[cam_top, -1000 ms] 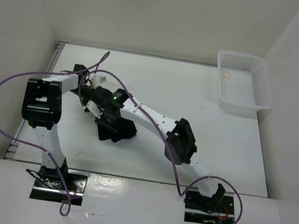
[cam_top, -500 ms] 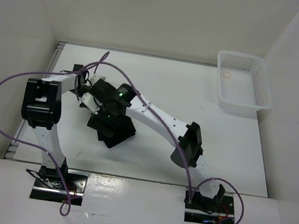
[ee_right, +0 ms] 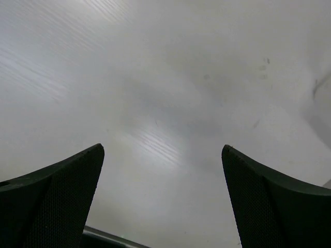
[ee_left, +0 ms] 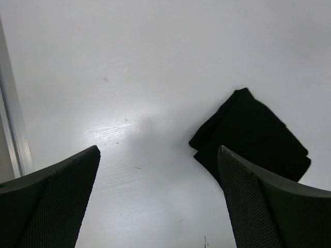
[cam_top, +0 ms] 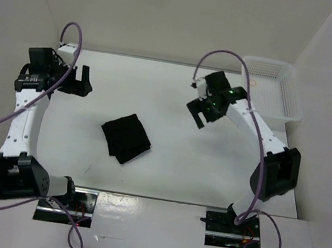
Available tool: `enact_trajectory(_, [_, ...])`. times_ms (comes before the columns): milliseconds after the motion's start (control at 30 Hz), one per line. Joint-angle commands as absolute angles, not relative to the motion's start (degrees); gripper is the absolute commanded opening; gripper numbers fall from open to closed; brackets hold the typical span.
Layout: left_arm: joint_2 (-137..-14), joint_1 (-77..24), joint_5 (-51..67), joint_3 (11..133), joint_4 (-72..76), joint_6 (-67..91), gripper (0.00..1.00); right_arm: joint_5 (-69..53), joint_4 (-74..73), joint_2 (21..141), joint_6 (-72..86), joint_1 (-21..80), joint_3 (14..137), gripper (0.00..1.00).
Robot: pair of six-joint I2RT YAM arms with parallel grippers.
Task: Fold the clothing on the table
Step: Fold the skirt
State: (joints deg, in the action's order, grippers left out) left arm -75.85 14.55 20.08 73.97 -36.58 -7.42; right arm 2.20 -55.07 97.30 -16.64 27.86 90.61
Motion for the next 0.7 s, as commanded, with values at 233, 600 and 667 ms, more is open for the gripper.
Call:
enact_trajectory(233, [-70.92, 6.8, 21.47, 63.03, -38.84, -12.99, 1.0, 2.72, -40.52, 73.75, -10.99, 11.52, 63.48, 0.98])
enact_trajectory(600, [-79.44, -14.84, 7.13, 58.28, -30.95, -13.62, 1.0, -6.41, -41.83, 71.63, -10.46, 1.07, 62.93, 0.98])
enact_trajectory(667, [-82.69, -16.6, 3.71, 57.57, -28.84, -13.62, 1.0, -7.21, -41.84, 71.63, -10.46, 0.01, 63.54, 0.98])
